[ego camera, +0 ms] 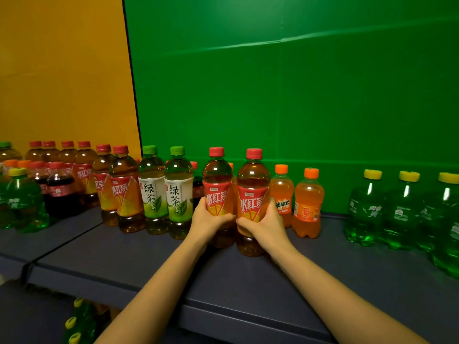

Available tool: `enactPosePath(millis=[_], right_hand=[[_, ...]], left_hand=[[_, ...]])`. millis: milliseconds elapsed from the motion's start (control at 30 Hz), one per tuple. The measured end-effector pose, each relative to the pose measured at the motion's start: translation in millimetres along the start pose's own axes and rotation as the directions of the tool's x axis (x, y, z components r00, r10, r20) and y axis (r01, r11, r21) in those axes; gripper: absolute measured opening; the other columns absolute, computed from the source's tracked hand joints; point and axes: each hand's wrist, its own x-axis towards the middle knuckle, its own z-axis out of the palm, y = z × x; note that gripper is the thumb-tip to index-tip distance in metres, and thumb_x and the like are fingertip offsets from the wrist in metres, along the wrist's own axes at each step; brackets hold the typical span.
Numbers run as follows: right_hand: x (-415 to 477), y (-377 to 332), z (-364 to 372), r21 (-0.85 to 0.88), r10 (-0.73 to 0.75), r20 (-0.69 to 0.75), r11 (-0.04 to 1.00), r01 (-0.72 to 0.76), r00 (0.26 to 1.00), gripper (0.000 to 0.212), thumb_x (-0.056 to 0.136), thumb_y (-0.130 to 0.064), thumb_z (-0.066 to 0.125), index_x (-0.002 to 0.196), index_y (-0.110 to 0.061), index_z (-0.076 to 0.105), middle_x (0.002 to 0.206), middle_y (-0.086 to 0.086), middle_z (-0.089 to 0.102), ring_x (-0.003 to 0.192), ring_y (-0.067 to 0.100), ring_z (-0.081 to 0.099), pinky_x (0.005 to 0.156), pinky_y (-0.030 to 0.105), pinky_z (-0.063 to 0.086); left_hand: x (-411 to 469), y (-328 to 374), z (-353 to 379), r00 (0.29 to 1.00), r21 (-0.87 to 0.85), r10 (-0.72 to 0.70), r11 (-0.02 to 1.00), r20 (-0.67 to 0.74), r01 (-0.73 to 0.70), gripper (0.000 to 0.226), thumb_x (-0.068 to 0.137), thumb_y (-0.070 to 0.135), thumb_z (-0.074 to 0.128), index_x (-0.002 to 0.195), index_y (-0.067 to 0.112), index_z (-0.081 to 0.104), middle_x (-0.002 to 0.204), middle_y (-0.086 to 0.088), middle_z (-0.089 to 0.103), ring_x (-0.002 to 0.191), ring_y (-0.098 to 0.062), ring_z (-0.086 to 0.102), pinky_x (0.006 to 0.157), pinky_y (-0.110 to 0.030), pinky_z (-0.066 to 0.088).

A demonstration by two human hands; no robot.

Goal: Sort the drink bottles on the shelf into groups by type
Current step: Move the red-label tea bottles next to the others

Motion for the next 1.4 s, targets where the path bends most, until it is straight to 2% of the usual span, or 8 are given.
enactPosePath(millis=[167,333,500,700,900,1067,1300,1400], right_hand=[[-9,-2,-11,0.043,-0.013,-0.018,0.999,0.014,1.000,0.066,0.067,-0.016,0.078,0.122,-0.019,0.041,0.104,-0.002,0.059,0.092,0.012,0.058,0.062,0.010,0.043],[-21,-8,-15,0.120,0.011,-0.031,0.993,-0.007,0.999,0.062,0.065,-0.021,0.078,0.118,-0.021,0.047,0.109,0.003,0.063,0.099,0.020,0.061,0.091,0.041,0.050],[-34,-28,4,0.175,-0.073,0.066,0.983,0.061,0.995,0.057,0.067,-0.020,0.078,0.116,-0.022,0.049,0.106,0.001,0.063,0.097,0.016,0.062,0.084,0.033,0.050],[-60,-51,66,0.241,-0.129,0.207,0.967,0.077,0.970,0.060,0.065,-0.022,0.079,0.117,-0.020,0.050,0.106,0.000,0.065,0.096,0.016,0.063,0.084,0.033,0.052],[-79,-65,146,0.240,-0.118,0.284,0.970,0.049,0.951,0.066,0.060,-0.032,0.081,0.118,-0.023,0.051,0.107,-0.002,0.065,0.097,0.016,0.063,0.089,0.040,0.052],[-93,-83,221,0.273,-0.104,0.293,0.962,0.021,0.950,0.061,0.063,-0.026,0.081,0.117,-0.022,0.051,0.105,-0.002,0.064,0.096,0.016,0.063,0.085,0.035,0.052],[-105,-105,314,0.322,-0.067,0.256,0.946,-0.020,0.964,0.064,0.062,-0.029,0.080,0.118,-0.025,0.050,0.108,-0.001,0.064,0.098,0.018,0.063,0.091,0.042,0.051],[-99,-112,341,0.309,-0.063,0.238,0.951,-0.014,0.969,0.070,0.060,-0.033,0.080,0.122,-0.026,0.047,0.110,-0.001,0.064,0.100,0.019,0.062,0.092,0.044,0.050]], left_hand=[[-16,5,-1,0.997,0.017,0.065,0.998,-0.050,-0.064,0.062,0.061,0.028,0.083,0.113,0.019,0.053,0.106,0.000,0.065,0.098,-0.017,0.063,0.084,-0.035,0.053],[-50,21,-16,0.987,0.010,0.122,0.992,-0.103,-0.122,0.051,0.059,0.035,0.082,0.102,0.030,0.054,0.099,0.006,0.065,0.092,-0.010,0.063,0.077,-0.026,0.052],[-84,34,-51,0.975,0.060,0.157,0.987,-0.159,-0.149,0.048,0.067,0.028,0.077,0.107,0.028,0.051,0.100,0.009,0.062,0.092,-0.005,0.059,0.073,-0.019,0.047],[-120,45,-122,0.937,0.088,0.164,0.986,-0.309,-0.144,0.061,0.053,0.045,0.076,0.108,0.024,0.058,0.099,0.005,0.068,0.090,-0.008,0.065,0.075,-0.023,0.050],[-145,42,-218,0.871,0.110,0.165,0.986,-0.463,-0.128,0.033,0.067,0.026,0.076,0.094,0.028,0.057,0.092,0.004,0.066,0.085,-0.010,0.062,0.069,-0.023,0.047],[-163,34,-310,0.855,0.106,0.144,0.989,-0.499,-0.105,0.045,0.055,0.035,0.083,0.092,0.028,0.058,0.090,0.001,0.067,0.084,-0.016,0.064,0.073,-0.030,0.050],[-172,19,-418,0.849,0.149,0.154,0.985,-0.505,-0.090,0.028,0.070,0.022,0.074,0.089,0.030,0.055,0.089,0.001,0.065,0.083,-0.017,0.062,0.072,-0.032,0.049],[-167,12,-450,0.856,0.142,0.146,0.986,-0.496,-0.086,0.040,0.060,0.036,0.082,0.090,0.031,0.056,0.090,-0.001,0.066,0.084,-0.019,0.064,0.074,-0.034,0.052]])
